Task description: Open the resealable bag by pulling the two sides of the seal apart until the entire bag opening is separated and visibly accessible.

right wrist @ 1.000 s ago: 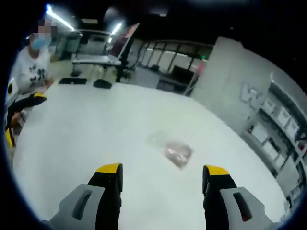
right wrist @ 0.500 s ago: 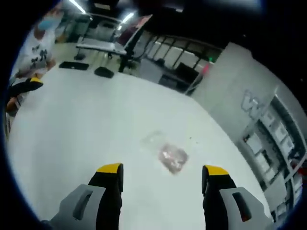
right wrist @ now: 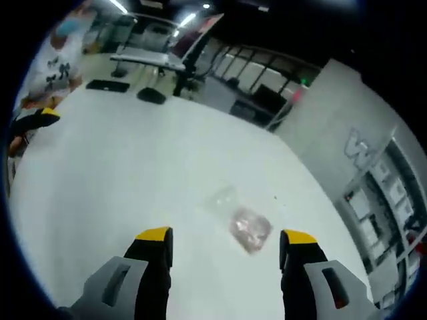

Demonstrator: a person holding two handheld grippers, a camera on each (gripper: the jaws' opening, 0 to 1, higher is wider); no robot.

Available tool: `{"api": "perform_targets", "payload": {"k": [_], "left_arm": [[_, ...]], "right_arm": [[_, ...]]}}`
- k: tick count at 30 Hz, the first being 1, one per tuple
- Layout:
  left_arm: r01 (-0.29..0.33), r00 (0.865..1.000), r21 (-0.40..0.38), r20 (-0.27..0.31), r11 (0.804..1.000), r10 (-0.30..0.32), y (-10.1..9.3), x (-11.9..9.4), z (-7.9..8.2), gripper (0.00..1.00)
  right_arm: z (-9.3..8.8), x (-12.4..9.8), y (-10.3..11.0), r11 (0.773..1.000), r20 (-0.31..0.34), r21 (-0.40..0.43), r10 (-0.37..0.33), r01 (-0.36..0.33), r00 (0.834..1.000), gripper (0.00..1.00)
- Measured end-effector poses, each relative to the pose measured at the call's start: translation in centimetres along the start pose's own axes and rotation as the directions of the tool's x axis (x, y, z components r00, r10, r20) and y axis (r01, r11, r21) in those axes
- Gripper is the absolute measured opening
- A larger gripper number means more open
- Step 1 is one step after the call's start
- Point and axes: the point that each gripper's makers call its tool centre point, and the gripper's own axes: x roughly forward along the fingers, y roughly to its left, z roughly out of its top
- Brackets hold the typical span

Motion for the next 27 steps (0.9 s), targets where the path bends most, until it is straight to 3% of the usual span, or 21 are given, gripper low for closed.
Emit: {"api": "perform_targets", "payload": {"k": [10,21,27], "left_arm": [[-0.011,1.0,0.0,-0.001,1.0,0.011,0.4,0.1,0.4,1.0],[-0.002,1.0,-0.002,-0.012,1.0,0.002,-0.1,0.0,0.1,1.0],[-0.004,1.0,-0.002,-0.015,1.0,0.004,0.1,0.1,0.0,1.0]], "right_arm": [[-0.1,1.2,0.7,0.999,-0.039,-0.038,0.025,-0.027,0.999,0.63],[0.4,1.8,0.6,1.0,0.004,0.022,0.008,-0.008,1.0,0.61],[-0.2,2.5,0.3,1.0,-0.014,0.019,-0.013,0.014,1.0,0.61]]}}
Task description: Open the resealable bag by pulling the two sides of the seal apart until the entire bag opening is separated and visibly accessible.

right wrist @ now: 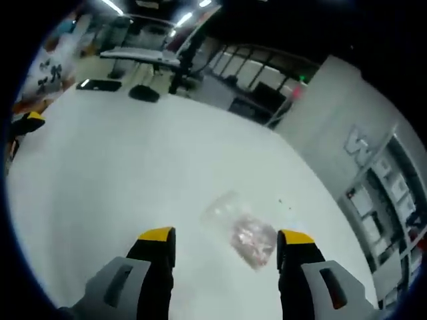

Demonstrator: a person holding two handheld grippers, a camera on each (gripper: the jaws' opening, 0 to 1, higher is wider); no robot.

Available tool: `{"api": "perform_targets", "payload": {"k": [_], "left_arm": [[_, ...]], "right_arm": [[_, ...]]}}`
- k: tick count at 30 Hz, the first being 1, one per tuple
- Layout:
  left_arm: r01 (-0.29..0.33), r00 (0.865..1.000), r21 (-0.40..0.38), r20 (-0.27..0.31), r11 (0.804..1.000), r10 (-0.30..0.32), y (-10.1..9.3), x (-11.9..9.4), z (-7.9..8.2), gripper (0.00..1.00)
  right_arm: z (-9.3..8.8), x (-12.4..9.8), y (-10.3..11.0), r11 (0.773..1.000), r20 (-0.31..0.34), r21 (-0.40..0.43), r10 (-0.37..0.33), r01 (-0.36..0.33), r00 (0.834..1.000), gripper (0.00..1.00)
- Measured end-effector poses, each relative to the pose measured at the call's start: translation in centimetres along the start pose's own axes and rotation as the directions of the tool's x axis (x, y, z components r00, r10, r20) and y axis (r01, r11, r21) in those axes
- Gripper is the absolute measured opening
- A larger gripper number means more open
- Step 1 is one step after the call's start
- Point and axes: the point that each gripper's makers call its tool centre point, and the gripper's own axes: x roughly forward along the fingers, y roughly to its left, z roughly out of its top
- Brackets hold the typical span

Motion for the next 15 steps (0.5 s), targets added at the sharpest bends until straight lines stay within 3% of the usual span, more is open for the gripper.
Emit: {"api": "perform_targets", "payload": {"k": [15], "left_arm": [[-0.002,1.0,0.001,-0.012,1.0,0.002,0.4,0.2,-0.4,1.0]], "right_arm": [[0.0,1.8,-0.2,0.997,0.03,0.074,-0.022,0.02,0.999,0.6]]}}
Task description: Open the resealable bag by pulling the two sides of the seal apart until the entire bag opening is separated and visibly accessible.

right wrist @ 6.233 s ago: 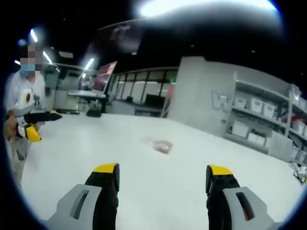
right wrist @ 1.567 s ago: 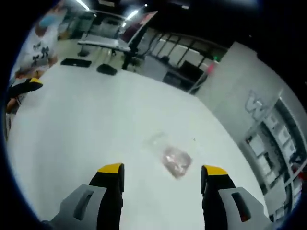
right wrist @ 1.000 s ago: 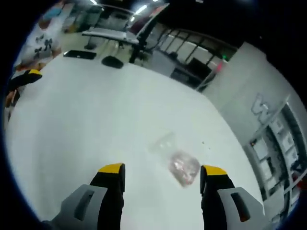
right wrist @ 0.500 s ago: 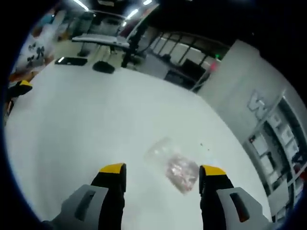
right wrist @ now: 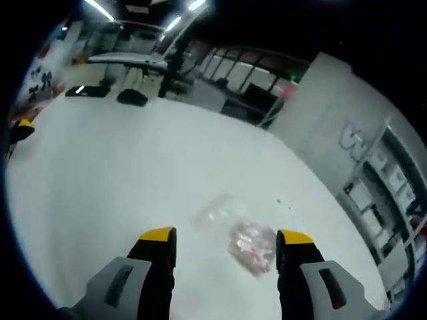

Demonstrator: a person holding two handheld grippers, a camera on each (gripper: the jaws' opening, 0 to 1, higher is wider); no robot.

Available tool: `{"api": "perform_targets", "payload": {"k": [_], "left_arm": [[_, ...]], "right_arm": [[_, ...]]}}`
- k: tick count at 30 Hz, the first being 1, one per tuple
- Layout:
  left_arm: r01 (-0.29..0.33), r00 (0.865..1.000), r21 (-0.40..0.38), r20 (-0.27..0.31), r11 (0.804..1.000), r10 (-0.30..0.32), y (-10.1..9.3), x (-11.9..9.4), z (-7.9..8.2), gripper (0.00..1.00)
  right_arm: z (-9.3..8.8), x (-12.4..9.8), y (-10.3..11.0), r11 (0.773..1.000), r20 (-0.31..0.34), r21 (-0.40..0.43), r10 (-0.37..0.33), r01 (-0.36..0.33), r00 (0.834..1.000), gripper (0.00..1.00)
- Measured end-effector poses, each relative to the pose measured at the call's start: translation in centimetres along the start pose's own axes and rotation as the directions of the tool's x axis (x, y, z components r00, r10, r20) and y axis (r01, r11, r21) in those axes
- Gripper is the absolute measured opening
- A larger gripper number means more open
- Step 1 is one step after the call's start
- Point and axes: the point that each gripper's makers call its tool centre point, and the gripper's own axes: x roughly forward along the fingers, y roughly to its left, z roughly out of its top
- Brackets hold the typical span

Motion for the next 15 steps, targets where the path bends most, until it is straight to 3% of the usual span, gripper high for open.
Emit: {"api": "perform_targets", "payload": {"k": [15], "left_arm": [[0.003,1.0,0.002,-0.01,1.0,-0.003,-0.06,0.11,-0.17,1.0]], "right_arm": [[-0.23,0.73,0.22,0.996,0.015,0.085,0.01,-0.011,1.0,0.59]]}}
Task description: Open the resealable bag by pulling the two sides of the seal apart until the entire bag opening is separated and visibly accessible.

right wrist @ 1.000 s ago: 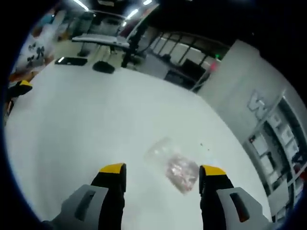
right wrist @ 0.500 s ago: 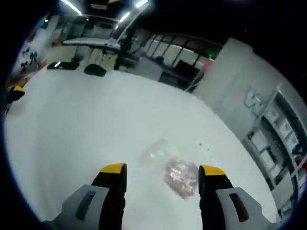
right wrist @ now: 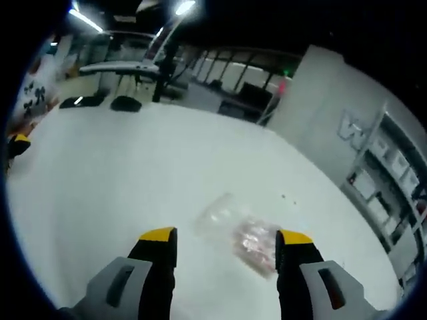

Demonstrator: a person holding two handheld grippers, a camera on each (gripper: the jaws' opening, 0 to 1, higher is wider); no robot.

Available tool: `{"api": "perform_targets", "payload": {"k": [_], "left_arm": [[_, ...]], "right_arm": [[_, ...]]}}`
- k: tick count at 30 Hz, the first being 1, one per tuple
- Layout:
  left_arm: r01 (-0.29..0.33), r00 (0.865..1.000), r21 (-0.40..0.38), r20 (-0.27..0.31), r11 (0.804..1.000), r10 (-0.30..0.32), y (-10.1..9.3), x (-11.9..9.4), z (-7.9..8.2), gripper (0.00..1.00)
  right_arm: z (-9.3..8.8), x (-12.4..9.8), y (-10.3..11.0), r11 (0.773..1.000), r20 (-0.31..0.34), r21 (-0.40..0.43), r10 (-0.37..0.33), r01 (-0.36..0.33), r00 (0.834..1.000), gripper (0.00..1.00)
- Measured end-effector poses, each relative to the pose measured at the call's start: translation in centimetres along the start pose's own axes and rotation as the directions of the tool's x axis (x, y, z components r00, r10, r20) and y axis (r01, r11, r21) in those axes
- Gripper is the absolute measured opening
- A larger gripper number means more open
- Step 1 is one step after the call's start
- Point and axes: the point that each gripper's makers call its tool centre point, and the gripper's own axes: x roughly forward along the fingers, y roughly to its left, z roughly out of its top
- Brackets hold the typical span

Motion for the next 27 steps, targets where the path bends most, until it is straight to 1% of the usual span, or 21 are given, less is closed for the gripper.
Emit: {"api": "perform_targets", "payload": {"k": [8,14,20,25,27], "left_arm": [[-0.004,1.0,0.001,-0.005,1.0,0.004,0.2,-0.1,-0.1,1.0],[-0.004,1.0,-0.001,-0.004,1.0,0.004,0.3,-0.1,-0.2,1.0],[-0.002,1.0,-0.006,-0.005,1.0,0.002,0.2,-0.1,-0.3,1.0],[-0.009,1.0,-0.007,-0.004,1.0,0.009,0.5,-0.3,-0.3,1.0],[-0.01,1.0,-0.007,-0.004,1.0,0.01,0.5,-0.4,-0.3,1.0]], "right_arm": [[0.2,0.2,0.0,1.0,0.009,0.01,-0.011,0.011,1.0,0.59],[0.7,0.1,0.1,0.998,0.009,-0.045,-0.033,0.033,0.999,0.58],[0.9,0.3,0.3,0.995,-0.001,-0.091,-0.038,0.038,0.999,0.58],[1.1,0.5,0.6,0.994,0.0,-0.101,-0.038,0.037,0.999,0.57],[1.2,0.6,0.6,0.995,0.006,-0.087,-0.04,0.04,0.999,0.57]]}}
